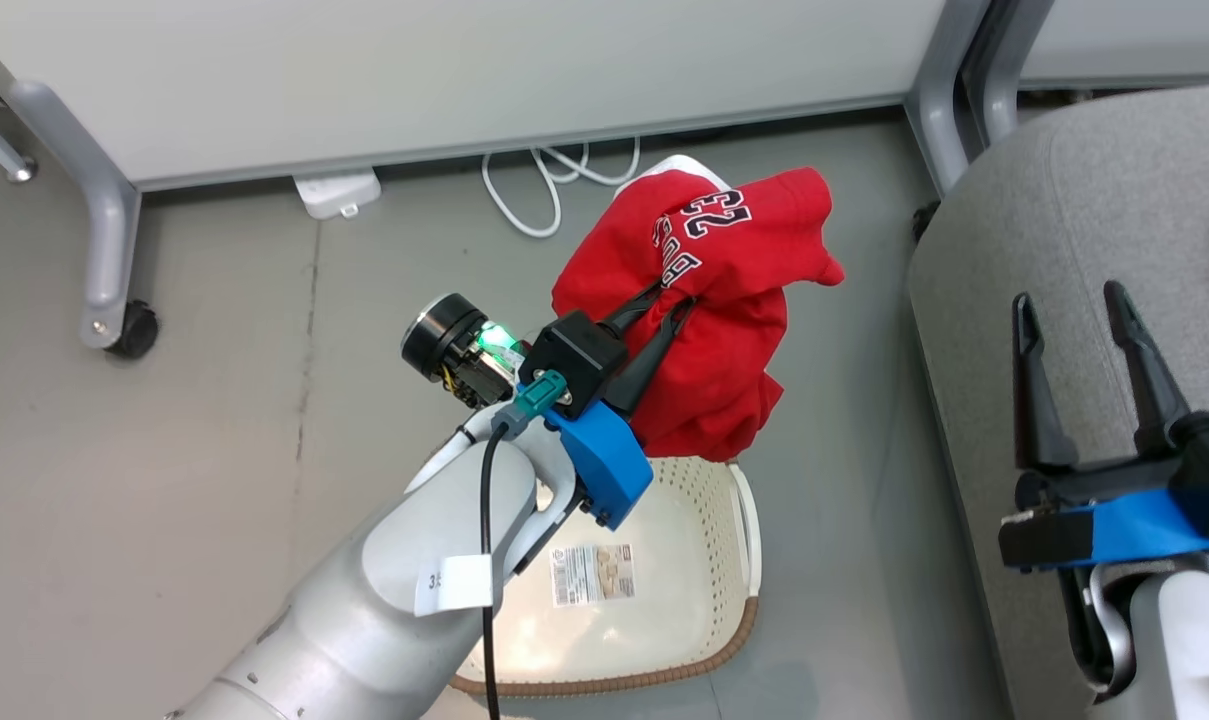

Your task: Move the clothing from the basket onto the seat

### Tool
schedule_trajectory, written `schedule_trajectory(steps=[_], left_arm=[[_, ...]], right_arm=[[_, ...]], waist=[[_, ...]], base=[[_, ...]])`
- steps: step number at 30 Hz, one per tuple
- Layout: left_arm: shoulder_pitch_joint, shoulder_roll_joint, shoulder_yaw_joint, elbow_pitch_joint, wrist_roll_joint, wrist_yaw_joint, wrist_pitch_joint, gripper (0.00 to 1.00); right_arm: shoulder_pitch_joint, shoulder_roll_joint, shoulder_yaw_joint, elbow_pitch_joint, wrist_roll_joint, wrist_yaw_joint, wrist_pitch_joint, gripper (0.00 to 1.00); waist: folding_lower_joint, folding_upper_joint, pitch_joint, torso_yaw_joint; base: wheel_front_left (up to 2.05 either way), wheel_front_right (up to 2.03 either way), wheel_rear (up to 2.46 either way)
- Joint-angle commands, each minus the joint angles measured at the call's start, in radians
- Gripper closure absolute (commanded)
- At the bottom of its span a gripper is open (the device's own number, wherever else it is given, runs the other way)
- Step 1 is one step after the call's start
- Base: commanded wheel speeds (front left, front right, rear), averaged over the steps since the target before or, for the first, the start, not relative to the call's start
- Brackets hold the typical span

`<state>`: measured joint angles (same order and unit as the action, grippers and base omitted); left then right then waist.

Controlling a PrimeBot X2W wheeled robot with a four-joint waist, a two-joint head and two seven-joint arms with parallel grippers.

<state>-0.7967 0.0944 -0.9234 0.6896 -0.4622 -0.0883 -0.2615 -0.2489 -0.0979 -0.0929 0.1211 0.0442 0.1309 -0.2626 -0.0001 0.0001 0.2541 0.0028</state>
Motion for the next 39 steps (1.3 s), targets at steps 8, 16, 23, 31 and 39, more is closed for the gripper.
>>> schedule_trajectory(steps=[8,16,23,31,39], left_arm=[[0.048,-0.01,0.043,-0.043,0.032,-0.007,-0.005,1.0],[0.078,-0.022,0.054,-0.055,0.044,-0.019,-0.005,1.0],[0.084,-0.029,0.061,-0.059,0.054,-0.025,-0.005,1.0],[0.082,-0.033,0.066,-0.061,0.063,-0.028,-0.005,1.0],[0.072,-0.036,0.072,-0.064,0.075,-0.033,-0.005,1.0]], right_arm=[[0.072,0.006,0.019,0.023,0.009,0.0,-0.003,0.0],[0.121,0.013,0.036,0.035,0.014,0.0,-0.003,0.0],[0.134,0.009,0.067,0.036,0.028,0.0,-0.003,0.0],[0.119,-0.01,0.145,0.047,0.05,0.0,-0.003,0.0],[0.058,-0.036,0.268,0.074,0.076,0.0,-0.003,0.0]], waist=[[0.0001,-0.0001,-0.092,0.02],[0.0001,-0.0001,-0.149,0.038],[0.0001,-0.0001,-0.165,0.048],[0.0001,-0.0001,-0.165,0.059],[0.0001,-0.0001,-0.152,0.066]], base=[[0.0,0.0,0.0],[0.0,0.0,0.0],[0.0,0.0,0.0],[0.0,0.0,0.0],[0.0,0.0,0.0]])
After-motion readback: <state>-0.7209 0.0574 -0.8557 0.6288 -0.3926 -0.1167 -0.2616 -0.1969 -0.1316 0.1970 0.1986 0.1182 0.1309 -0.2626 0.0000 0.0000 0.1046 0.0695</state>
